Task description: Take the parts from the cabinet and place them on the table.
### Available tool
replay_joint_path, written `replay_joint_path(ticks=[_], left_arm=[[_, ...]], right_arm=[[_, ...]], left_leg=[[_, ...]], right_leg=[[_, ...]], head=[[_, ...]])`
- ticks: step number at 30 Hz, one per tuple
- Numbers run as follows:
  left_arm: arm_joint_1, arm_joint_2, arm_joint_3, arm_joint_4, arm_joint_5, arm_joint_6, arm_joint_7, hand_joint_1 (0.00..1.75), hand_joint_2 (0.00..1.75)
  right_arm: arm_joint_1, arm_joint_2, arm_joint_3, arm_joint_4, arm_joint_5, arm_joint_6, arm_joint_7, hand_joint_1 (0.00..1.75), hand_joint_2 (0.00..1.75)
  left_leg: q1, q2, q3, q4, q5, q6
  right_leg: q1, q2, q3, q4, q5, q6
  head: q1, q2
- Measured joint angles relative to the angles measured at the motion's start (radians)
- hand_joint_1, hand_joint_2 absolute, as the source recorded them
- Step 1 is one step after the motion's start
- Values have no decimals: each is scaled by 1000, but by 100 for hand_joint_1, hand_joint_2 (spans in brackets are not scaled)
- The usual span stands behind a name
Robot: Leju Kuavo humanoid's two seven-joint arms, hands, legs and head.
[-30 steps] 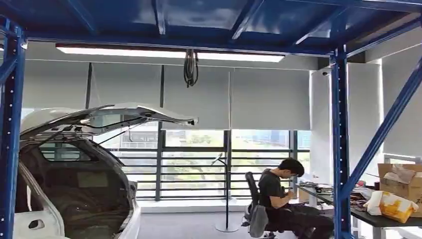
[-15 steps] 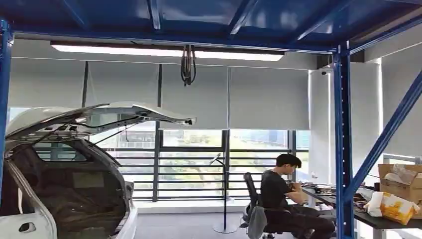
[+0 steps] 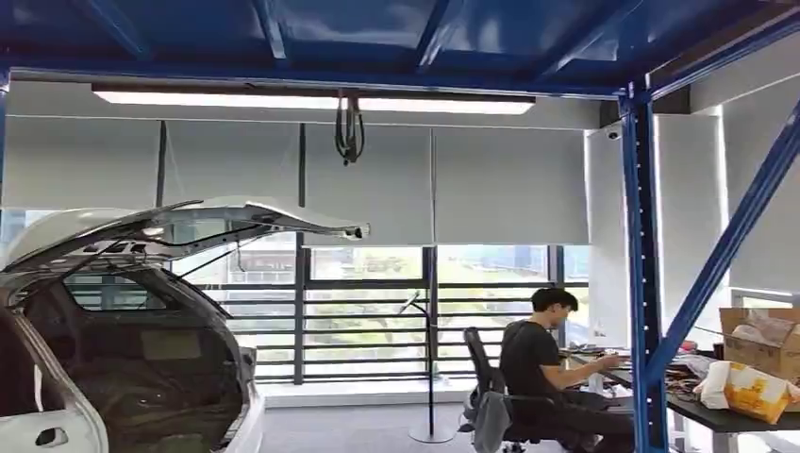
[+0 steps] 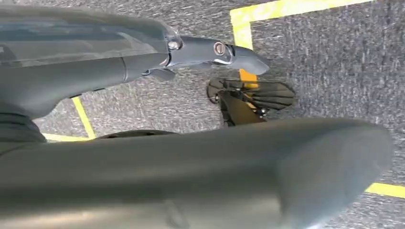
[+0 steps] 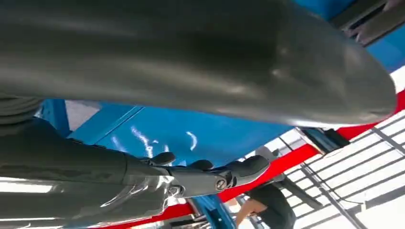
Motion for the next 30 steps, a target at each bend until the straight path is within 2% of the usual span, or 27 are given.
replay_joint_path(ticks=[15, 16, 18, 19, 20, 22, 24, 26, 30], left_arm=[[-1, 0, 0, 0, 0, 0, 0, 0, 0], [-1, 0, 0, 0, 0, 0, 0, 0, 0], [-1, 0, 0, 0, 0, 0, 0, 0, 0], [-1, 0, 0, 0, -3, 0, -1, 0, 0], [-1, 1, -3, 0, -13, 0, -4, 0, 0], [-4, 3, -13, 0, -28, 0, -6, 0, 0], [-12, 5, -18, 0, -35, -2, -6, 0, 0], [-19, 6, -21, 0, -37, -3, -6, 0, 0], [-12, 10, -32, 0, -45, -3, -6, 0, 0]], right_arm=[[-4, -19, 3, 24, 4, -1, 0, 0, 0], [-4, -20, 3, 24, 4, -1, 0, 0, 175], [-4, -22, 3, 24, 5, -1, 0, 0, 175], [-6, -22, 5, 26, 34, -13, 21, 0, 175], [-22, -18, 14, 38, 109, -42, 70, 0, 175], [-89, 17, 49, 113, 373, -117, 161, 0, 175], [-171, 75, 89, 234, 698, -175, 190, 0, 175], [-209, 113, 124, 307, 853, -199, 200, 0, 175], [-269, 157, 151, 401, 833, -211, 233, 0, 175]], left_leg=[[-6, 0, 3, 2, 0, 1], [-6, 0, 3, 2, 0, 1], [-6, 0, 3, 2, 0, 1], [-6, 0, 2, 2, 0, 1], [-6, 1, 2, 1, 0, 1], [-5, 5, 3, 1, 0, 1], [-5, 8, 7, 1, 0, 1], [-5, 6, 7, 1, 1, 2], [-5, 3, 5, 1, 2, 1]], right_leg=[[-6, 0, 3, 0, 0, 0], [-6, 0, 3, 0, 0, 0], [-6, 0, 3, 0, 0, 0], [-6, 0, 4, 0, 0, 0], [-6, 1, 4, 0, 0, 0], [-5, 4, 4, 0, 1, 0], [-5, 9, 4, 0, 2, 0], [-4, 5, 5, 0, 2, 0], [-4, 2, 5, 1, 2, 0]], head=[[0, 0], [0, 0], [0, 0], [0, 0], [0, 0], [0, 0], [0, 0], [0, 0], [0, 0]])
